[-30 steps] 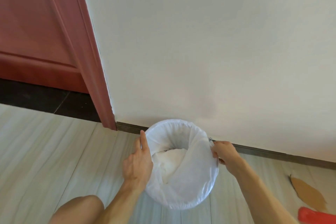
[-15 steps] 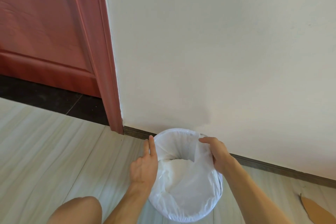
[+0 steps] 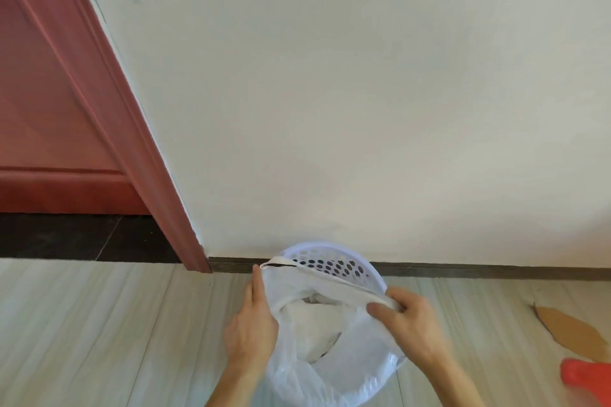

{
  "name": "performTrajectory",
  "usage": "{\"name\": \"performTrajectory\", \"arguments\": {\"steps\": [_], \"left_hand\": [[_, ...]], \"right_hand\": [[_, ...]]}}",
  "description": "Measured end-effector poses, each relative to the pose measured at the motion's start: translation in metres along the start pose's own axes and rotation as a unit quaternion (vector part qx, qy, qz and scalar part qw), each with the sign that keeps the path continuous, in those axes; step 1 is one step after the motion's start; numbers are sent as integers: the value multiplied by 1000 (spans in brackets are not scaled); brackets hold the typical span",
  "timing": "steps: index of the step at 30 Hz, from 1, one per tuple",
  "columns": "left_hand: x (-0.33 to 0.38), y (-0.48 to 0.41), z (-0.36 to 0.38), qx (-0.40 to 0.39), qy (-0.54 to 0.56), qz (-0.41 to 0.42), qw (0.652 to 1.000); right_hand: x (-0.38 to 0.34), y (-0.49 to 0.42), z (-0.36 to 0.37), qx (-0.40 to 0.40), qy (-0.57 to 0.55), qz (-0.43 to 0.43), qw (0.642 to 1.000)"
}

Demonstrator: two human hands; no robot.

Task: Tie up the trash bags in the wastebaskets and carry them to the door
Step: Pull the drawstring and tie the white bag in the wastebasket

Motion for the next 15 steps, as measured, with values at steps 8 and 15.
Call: {"name": "performTrajectory", "arguments": {"steps": [8, 15], "left_hand": [[-40, 5, 33, -172, 428, -119, 879], [-71, 10, 3, -240, 527, -113, 807]], "right_hand": [[117, 45, 50, 65, -167, 124, 976], [122, 40, 65, 148, -182, 135, 963]]}}
Point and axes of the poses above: each hand's wrist, its own y-axis away from the middle knuckle, its own z-axis out of the palm, x = y × z, the point moved 8 cm from there along -y, towards the middle knuckle, and after that the axes turned 6 degrees about -x, right-handed, at the moved point
